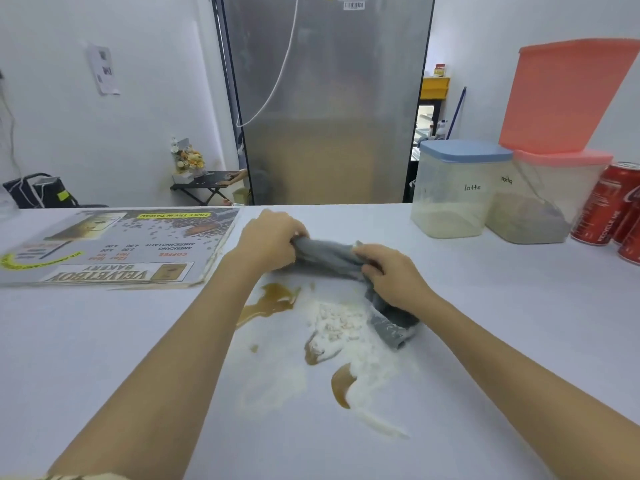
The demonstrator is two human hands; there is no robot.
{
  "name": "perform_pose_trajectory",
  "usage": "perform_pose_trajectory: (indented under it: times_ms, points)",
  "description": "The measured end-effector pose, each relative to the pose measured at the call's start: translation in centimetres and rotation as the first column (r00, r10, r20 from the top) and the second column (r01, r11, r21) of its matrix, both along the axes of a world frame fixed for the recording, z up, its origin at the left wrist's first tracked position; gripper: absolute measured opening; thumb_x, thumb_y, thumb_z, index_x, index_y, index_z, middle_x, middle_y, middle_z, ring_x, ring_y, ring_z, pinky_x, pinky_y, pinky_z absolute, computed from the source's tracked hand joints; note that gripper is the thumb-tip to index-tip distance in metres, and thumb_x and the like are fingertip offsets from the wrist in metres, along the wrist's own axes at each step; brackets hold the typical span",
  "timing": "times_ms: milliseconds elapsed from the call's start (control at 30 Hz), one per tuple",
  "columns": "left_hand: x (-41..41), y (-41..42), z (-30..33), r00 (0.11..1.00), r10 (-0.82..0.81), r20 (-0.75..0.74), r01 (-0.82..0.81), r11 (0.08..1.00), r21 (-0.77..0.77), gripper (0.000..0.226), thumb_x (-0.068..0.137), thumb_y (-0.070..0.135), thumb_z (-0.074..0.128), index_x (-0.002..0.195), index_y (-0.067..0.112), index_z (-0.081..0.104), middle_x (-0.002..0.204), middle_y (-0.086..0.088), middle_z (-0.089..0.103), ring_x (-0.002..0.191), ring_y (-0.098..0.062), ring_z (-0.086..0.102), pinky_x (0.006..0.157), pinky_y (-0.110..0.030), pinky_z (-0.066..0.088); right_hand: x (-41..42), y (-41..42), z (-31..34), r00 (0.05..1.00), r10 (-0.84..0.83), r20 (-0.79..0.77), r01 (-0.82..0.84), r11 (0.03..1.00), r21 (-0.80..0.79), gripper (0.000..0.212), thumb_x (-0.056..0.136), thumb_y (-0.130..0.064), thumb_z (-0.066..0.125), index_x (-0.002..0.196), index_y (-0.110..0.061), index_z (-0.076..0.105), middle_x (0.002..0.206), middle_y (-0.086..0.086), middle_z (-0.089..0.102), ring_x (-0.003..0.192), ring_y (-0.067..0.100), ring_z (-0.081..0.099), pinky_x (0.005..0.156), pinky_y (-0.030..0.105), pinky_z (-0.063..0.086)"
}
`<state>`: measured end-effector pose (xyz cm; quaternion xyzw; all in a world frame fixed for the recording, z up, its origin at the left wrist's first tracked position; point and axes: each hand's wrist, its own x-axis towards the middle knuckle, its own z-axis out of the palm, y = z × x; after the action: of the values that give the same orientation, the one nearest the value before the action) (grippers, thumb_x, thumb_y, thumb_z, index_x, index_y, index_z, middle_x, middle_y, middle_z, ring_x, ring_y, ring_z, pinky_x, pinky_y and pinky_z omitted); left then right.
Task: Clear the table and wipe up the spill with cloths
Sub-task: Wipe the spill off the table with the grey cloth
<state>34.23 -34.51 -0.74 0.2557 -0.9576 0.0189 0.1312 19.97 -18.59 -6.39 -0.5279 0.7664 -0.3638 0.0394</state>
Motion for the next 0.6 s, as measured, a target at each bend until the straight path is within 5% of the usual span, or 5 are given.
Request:
perform_pose_trajectory:
  times_ms: [100, 167, 300, 500, 600]
  points:
    - [0.3, -1.3, -2.3, 0.979, -0.023, 0.202, -0.013, 0.984, 0.179, 0.033, 0.085, 0.012, 0.054, 0.115, 0.023, 0.062, 0.119, 0.000, 0.059, 0.107, -0.021, 0.049, 0.087, -0.031, 0.042, -0.9, -1.5, -1.9, 0.996, 0.028, -0.086, -0.001, 0.953, 0.304, 0.037, 0.102, -0.023, 0.032, 0.134, -0.036, 0.047, 0.148, -0.010, 0.037, 0.142, 0.023, 0.025, 0.115, 0.044, 0.017]
    - [0.5, -1.9, -3.3, 0.984, -0.028, 0.178, -0.034, 0.940, 0.338, 0.034, 0.094, 0.014, 0.048, 0.127, 0.021, 0.052, 0.127, -0.002, 0.056, 0.110, -0.022, 0.049, 0.086, -0.024, 0.035, -1.5, -2.5, -1.8, 0.995, 0.022, -0.092, 0.010, 0.942, 0.335, 0.042, 0.103, -0.025, 0.028, 0.142, -0.035, 0.036, 0.156, -0.009, 0.021, 0.146, 0.022, 0.012, 0.117, 0.047, 0.008]
    - [0.2, -3.7, -4.2, 0.992, 0.054, 0.114, -0.094, 0.917, 0.388, 0.045, 0.100, 0.016, 0.037, 0.143, 0.030, 0.037, 0.141, 0.000, 0.047, 0.127, -0.023, 0.043, 0.098, -0.025, 0.033, -2.2, -5.3, -1.5, 0.994, 0.001, -0.113, 0.043, 0.921, 0.388, 0.044, 0.103, -0.030, 0.022, 0.146, -0.037, 0.026, 0.158, -0.009, 0.011, 0.147, 0.020, 0.003, 0.116, 0.045, -0.001]
    - [-0.7, -3.3, -2.7, 0.965, 0.050, 0.258, -0.184, 0.830, 0.526, 0.060, 0.094, 0.006, 0.028, 0.145, 0.037, 0.026, 0.157, 0.000, 0.016, 0.145, -0.026, 0.006, 0.116, -0.042, 0.003, -2.5, -6.3, -1.3, 0.998, 0.051, -0.026, -0.038, 0.931, 0.363, 0.041, 0.104, -0.031, 0.023, 0.143, -0.034, 0.035, 0.156, -0.014, 0.018, 0.147, 0.016, 0.005, 0.118, 0.041, -0.004]
    - [-0.1, -2.5, -2.1, 0.967, 0.054, 0.249, -0.185, 0.821, 0.540, 0.061, 0.091, 0.003, 0.031, 0.141, 0.038, 0.036, 0.156, 0.002, 0.019, 0.144, -0.021, 0.015, 0.114, -0.035, 0.011, -2.8, -5.3, -1.3, 0.992, 0.121, 0.024, -0.122, 0.942, 0.313, 0.039, 0.104, -0.024, 0.029, 0.139, -0.028, 0.044, 0.151, -0.012, 0.032, 0.146, 0.013, 0.012, 0.117, 0.033, 0.003]
